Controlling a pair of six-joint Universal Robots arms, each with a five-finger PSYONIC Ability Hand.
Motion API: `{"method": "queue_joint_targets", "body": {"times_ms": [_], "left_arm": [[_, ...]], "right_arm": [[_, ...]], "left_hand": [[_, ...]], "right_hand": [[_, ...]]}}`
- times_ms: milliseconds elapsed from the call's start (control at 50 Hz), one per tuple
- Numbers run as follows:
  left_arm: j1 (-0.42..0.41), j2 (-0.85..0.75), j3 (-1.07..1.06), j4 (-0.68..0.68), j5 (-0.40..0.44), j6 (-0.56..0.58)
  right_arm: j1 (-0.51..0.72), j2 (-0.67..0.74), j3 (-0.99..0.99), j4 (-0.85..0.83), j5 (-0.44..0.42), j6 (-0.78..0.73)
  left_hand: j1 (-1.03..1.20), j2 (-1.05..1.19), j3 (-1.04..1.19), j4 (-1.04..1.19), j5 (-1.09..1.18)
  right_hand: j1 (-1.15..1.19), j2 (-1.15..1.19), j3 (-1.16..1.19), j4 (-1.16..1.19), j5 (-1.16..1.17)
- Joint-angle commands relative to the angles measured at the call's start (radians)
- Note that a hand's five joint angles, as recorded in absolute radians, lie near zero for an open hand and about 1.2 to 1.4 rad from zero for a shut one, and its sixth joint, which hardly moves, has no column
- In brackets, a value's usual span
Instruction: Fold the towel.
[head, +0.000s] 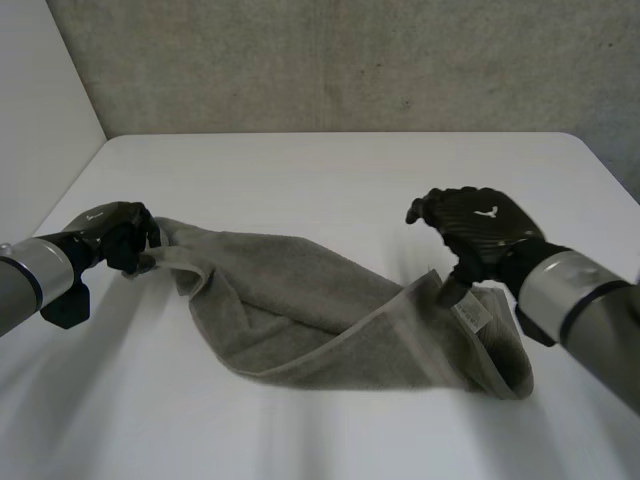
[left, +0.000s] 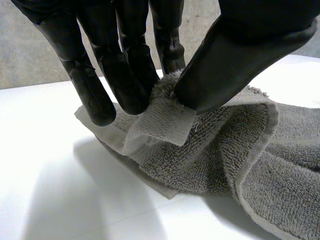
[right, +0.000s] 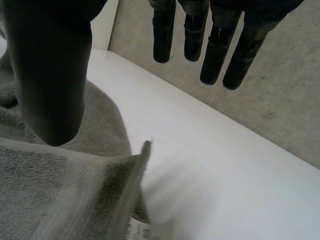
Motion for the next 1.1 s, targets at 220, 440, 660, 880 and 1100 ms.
{"method": "queue_joint_targets", "body": {"times_ms": [220,440,660,880,1100], "left_arm": [[0.019,0.021,-0.005,-0.005,-0.001,0.000],[0.033,0.042,-0.017,-0.005,0.003,0.000],[0.033,0.095,-0.016,-0.013,0.002,-0.005],[0.081,0.204,-0.017,-0.077,0.088,0.003],[0.075,0.001,0.059,-0.066,0.068,0.064]], "right_arm": [[0.136,0.338,-0.171,-0.031,0.225,-0.243],[0.125,0.364,-0.201,-0.028,0.239,-0.331],[0.108,0.171,-0.233,0.122,0.218,-0.317],[-0.048,-0.053,-0.352,0.466,0.044,-0.329],[-0.125,0.198,-0.456,0.494,0.021,-0.389]], "left_hand": [[0.085,0.083,0.065,0.036,0.079],[0.085,0.083,0.065,0.036,0.079],[0.085,0.083,0.065,0.036,0.079],[0.085,0.083,0.065,0.036,0.079],[0.085,0.083,0.065,0.036,0.079]], "right_hand": [[0.066,0.057,0.060,0.074,0.109],[0.869,0.860,0.863,0.878,0.912],[0.999,0.990,0.993,1.007,1.042],[0.999,0.990,0.993,1.007,1.042],[0.999,0.990,0.993,1.007,1.042]]}}
